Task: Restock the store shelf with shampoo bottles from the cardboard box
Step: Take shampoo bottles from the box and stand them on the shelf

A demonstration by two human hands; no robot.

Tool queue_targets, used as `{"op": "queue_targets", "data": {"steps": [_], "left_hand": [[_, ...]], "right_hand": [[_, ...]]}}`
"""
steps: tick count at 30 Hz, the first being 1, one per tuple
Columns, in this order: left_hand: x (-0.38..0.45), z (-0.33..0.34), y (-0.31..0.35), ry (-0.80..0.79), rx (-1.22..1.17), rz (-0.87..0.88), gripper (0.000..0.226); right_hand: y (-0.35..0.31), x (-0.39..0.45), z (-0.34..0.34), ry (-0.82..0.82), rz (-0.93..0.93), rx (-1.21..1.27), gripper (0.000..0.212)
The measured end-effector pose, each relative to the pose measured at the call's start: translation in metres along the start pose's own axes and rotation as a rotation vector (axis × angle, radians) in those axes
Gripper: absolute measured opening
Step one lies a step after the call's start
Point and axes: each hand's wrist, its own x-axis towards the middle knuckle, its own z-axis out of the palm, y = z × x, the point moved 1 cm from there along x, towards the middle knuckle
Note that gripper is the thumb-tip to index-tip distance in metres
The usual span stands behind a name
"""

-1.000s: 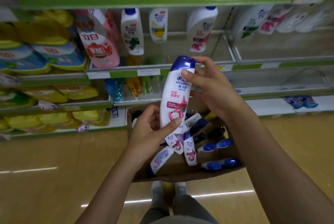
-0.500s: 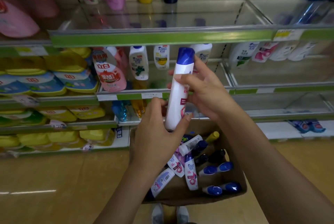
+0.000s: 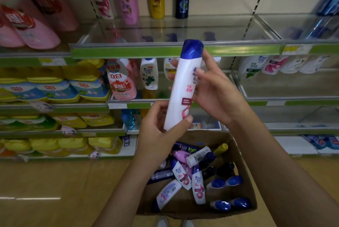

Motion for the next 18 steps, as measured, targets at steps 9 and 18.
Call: {"op": "queue_targets", "data": {"steps": [9, 18], "left_hand": [[0.006, -0.006, -0.006, -0.162, -0.217, -0.22, 0.042], [0.013, -0.012, -0.012, -0.204, -0.422, -0.314, 0.049]], "right_hand": [[-0.014, 0.001, 0.017, 0.302, -0.142, -0.293, 0.072], [-0.017, 0.003, 0.028, 0.344, -0.223, -0.657, 0.07]]}}
